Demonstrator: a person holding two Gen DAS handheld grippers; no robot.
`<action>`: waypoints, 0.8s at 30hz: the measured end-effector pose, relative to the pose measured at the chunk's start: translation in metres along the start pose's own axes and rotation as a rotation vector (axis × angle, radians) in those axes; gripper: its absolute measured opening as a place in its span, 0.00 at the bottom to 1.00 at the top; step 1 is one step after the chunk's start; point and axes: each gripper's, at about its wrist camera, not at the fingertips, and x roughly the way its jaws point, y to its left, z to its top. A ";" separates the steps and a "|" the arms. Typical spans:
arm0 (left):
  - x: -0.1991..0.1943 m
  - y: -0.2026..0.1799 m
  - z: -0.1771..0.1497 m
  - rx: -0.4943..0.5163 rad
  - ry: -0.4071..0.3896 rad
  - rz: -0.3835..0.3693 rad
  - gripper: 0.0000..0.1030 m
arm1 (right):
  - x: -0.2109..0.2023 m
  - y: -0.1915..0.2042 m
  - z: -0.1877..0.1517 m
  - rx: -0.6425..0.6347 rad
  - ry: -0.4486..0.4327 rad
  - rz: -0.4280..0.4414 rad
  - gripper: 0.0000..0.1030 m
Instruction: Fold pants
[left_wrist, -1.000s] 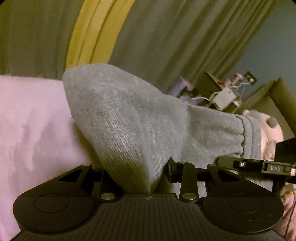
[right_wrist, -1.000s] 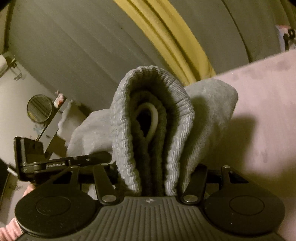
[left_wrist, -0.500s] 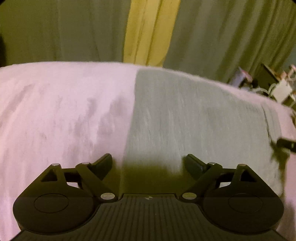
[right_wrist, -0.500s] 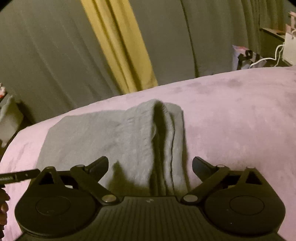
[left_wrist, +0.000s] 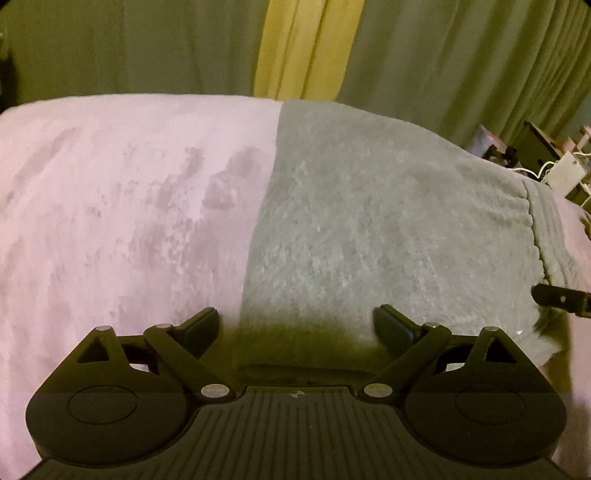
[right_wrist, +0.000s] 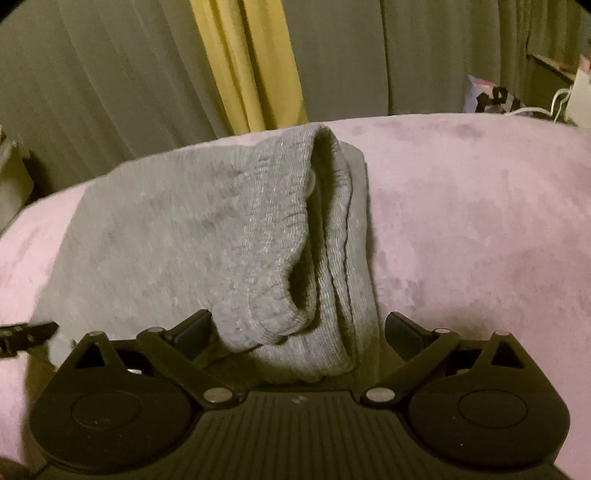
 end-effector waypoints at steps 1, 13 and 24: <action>0.002 -0.001 -0.002 0.005 0.002 0.002 0.94 | 0.002 0.003 -0.001 -0.024 -0.003 -0.013 0.95; -0.065 0.022 -0.041 -0.137 -0.135 0.150 0.96 | -0.049 0.061 -0.056 -0.166 -0.301 -0.156 0.95; -0.141 0.062 -0.085 -0.277 -0.247 0.065 0.96 | -0.040 0.135 -0.117 -0.077 -0.315 0.093 0.61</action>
